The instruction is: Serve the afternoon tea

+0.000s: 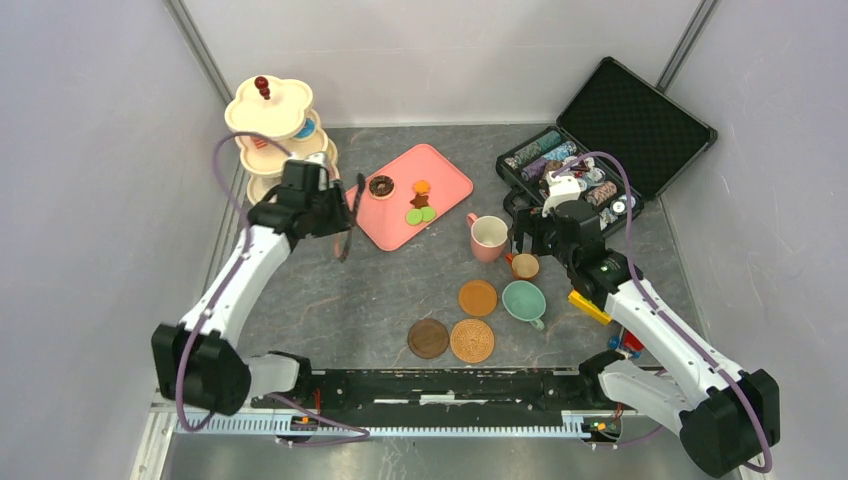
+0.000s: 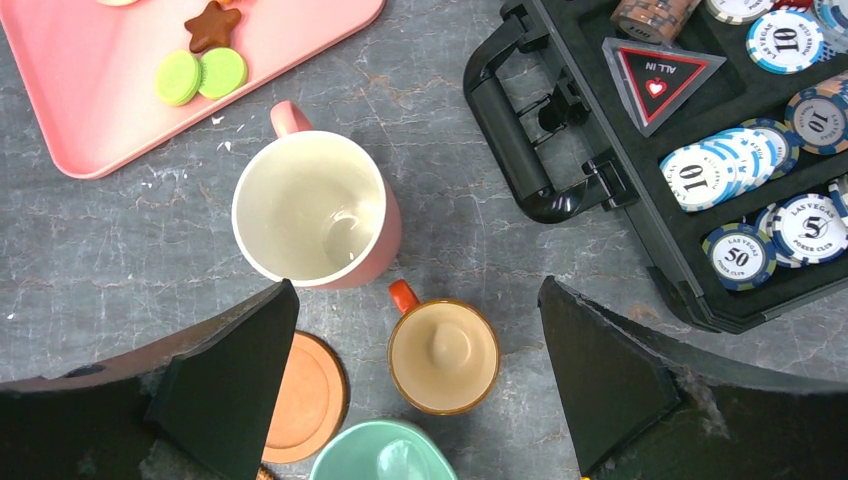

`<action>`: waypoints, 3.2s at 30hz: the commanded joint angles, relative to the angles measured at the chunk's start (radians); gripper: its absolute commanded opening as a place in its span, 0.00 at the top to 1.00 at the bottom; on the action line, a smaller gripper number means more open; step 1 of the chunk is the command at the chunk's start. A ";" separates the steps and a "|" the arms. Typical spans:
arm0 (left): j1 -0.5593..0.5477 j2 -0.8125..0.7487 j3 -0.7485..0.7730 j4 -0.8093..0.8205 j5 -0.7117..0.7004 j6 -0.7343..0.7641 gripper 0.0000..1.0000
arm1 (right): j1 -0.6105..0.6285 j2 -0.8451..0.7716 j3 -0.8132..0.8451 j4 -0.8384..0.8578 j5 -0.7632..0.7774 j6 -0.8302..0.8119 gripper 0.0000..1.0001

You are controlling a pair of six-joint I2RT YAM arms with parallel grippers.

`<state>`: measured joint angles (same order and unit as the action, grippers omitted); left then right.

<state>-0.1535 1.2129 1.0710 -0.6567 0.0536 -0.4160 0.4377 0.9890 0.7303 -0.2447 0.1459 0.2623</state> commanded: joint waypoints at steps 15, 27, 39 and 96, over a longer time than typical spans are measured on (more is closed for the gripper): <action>-0.171 0.525 0.410 -0.092 -0.122 0.158 0.46 | 0.004 0.003 0.012 0.016 0.026 -0.014 0.02; -0.169 0.665 0.524 -0.133 -0.153 0.160 0.42 | 0.003 0.017 0.014 0.012 0.031 -0.010 0.02; -0.170 0.738 0.582 -0.141 -0.131 0.174 0.41 | 0.004 0.020 0.017 0.013 0.030 0.001 0.02; 0.217 0.293 0.452 -0.172 -0.217 0.194 0.70 | 0.004 -0.003 -0.006 0.040 0.020 0.005 0.02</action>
<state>0.0441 1.4837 1.5005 -0.9291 -0.1726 -0.2375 0.4377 0.9943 0.7219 -0.2409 0.1440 0.2806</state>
